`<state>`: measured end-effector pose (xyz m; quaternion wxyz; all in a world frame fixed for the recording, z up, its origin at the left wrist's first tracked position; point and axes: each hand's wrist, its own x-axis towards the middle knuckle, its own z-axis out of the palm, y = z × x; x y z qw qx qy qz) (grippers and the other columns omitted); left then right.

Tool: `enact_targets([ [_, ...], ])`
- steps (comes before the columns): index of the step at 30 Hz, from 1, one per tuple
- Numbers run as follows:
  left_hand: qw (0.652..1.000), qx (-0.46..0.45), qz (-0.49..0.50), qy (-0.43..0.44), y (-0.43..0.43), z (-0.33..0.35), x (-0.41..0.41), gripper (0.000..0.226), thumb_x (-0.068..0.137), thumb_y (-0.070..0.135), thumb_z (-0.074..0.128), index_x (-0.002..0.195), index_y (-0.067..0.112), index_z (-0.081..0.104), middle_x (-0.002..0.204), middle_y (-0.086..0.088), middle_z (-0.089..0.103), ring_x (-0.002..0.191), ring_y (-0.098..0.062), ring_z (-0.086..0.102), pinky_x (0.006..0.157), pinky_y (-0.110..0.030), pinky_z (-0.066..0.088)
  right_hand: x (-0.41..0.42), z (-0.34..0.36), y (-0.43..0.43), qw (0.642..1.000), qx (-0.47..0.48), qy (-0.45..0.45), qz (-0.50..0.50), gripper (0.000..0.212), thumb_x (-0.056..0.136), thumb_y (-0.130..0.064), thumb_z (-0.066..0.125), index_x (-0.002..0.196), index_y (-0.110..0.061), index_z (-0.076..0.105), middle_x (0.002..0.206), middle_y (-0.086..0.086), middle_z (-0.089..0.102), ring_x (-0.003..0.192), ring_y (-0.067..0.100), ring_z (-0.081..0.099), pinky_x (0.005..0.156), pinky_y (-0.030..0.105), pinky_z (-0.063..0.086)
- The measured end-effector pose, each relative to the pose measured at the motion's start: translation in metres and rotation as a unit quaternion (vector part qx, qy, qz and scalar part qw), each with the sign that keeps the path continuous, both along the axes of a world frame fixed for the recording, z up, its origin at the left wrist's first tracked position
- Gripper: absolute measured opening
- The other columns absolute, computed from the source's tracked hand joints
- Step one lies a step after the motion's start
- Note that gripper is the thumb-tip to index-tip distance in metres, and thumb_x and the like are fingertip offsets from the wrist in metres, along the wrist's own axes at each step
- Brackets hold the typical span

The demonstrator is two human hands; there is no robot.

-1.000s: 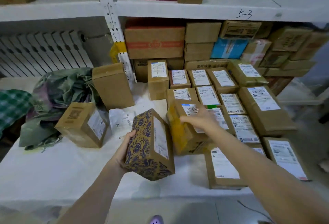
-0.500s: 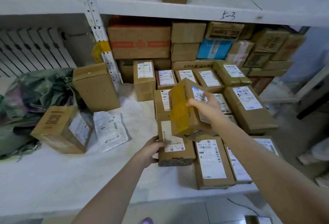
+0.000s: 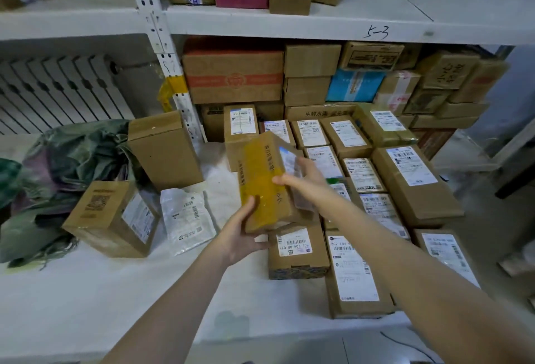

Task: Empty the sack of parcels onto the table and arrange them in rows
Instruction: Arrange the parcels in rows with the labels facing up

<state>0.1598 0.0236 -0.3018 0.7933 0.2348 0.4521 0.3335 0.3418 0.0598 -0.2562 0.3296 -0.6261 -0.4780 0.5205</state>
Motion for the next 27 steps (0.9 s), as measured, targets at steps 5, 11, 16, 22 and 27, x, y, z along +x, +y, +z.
enact_targets([
  [5,0.998,-0.030,0.052,0.032,-0.004,-0.014,-0.051,0.056,0.071,0.031,0.074,0.124,0.025,0.057,0.123,-0.008,0.066,0.106,-0.031,0.062,0.081,-0.046,0.053,-0.005,-0.009,0.009,0.980,-0.037,-0.089,0.173,0.052,0.094,-0.033,0.058,0.141,-0.018,0.041,0.139,0.001,0.049,0.128,0.020,0.047,0.099,0.031,0.041],
  [11,0.986,-0.056,0.150,0.038,-0.009,-0.024,-0.094,0.031,0.085,0.035,0.064,0.114,0.023,0.062,0.113,-0.012,0.071,0.107,-0.033,0.062,0.089,-0.047,0.050,-0.050,-0.038,-0.001,0.904,-0.061,-0.206,0.370,0.062,0.088,-0.001,0.058,0.144,-0.019,0.038,0.146,0.009,0.043,0.128,0.023,0.049,0.100,0.032,0.047],
  [16,0.877,0.013,0.258,0.406,0.001,-0.037,-0.114,0.040,0.091,0.014,0.065,0.130,0.011,0.056,0.127,-0.013,0.059,0.112,-0.029,0.057,0.096,-0.040,0.046,-0.038,-0.044,0.014,0.621,0.171,-0.557,0.525,0.078,0.079,0.000,0.064,0.146,-0.021,0.031,0.142,0.007,0.044,0.133,0.027,0.041,0.103,0.041,0.041],
  [22,0.740,0.287,0.180,0.581,-0.006,-0.034,-0.082,0.033,0.090,0.014,0.054,0.120,0.002,0.060,0.119,-0.018,0.056,0.115,-0.033,0.050,0.097,-0.034,0.037,0.005,-0.060,0.034,0.374,0.233,-0.695,0.568,0.104,0.073,-0.023,0.080,0.152,-0.028,0.013,0.157,0.010,0.029,0.144,0.024,0.027,0.111,0.055,0.027],
  [27,0.617,0.330,-0.065,0.712,-0.012,-0.034,-0.064,0.042,0.083,0.030,0.056,0.124,0.026,0.061,0.135,-0.010,0.047,0.132,-0.033,0.037,0.110,-0.046,0.031,-0.003,-0.082,0.035,0.285,0.271,-0.670,0.630,0.118,0.076,-0.021,0.076,0.151,-0.027,-0.015,0.162,0.009,0.000,0.149,0.022,0.004,0.115,0.055,0.013],
])
